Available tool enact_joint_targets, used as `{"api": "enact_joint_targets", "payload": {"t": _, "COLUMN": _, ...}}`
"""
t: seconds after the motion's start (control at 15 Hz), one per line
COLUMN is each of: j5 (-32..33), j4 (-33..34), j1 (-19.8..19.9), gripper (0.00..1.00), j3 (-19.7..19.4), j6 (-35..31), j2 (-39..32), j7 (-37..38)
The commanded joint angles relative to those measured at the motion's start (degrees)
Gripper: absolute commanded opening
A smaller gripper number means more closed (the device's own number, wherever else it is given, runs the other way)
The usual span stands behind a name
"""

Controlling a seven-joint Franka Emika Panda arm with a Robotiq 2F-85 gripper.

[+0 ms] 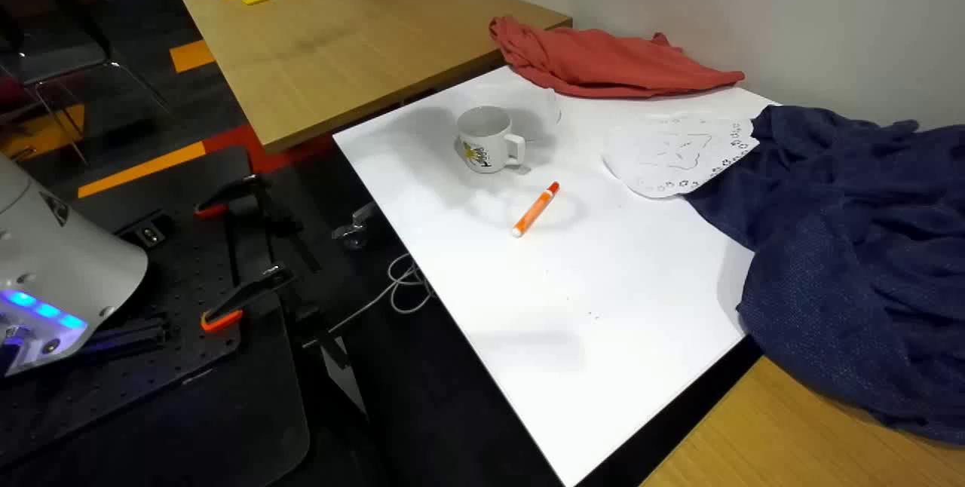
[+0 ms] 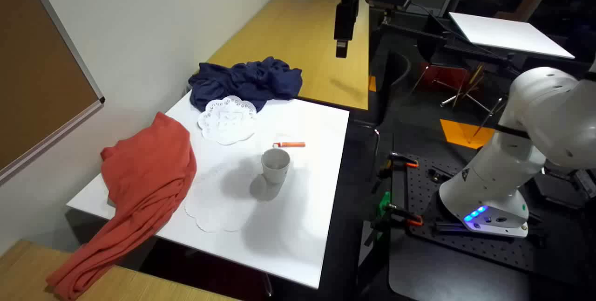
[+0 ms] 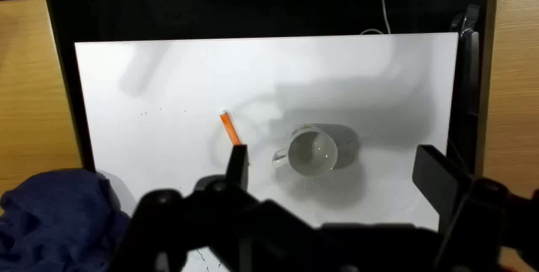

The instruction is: Put the marker in the mug

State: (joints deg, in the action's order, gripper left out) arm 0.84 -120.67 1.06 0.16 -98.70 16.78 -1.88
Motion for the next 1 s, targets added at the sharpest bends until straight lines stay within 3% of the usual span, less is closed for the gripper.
{"api": "enact_joint_targets", "payload": {"t": 0.0, "j5": 0.07, "j4": 0.09, "j1": -0.32, "gripper": 1.0, "j3": -0.27, "j6": 0.09, "j2": -0.03, "j7": 0.08}}
{"api": "enact_joint_targets", "payload": {"t": 0.4, "j5": -0.28, "j4": -0.07, "j1": -0.33, "gripper": 1.0, "j3": -0.46, "j6": -0.61, "j2": -0.02, "j7": -0.33}}
{"api": "enact_joint_targets", "payload": {"t": 0.93, "j5": -4.87, "j4": -5.32, "j1": 0.14, "gripper": 1.0, "j3": -4.05, "j6": -19.83, "j2": -2.86, "j7": -5.89}}
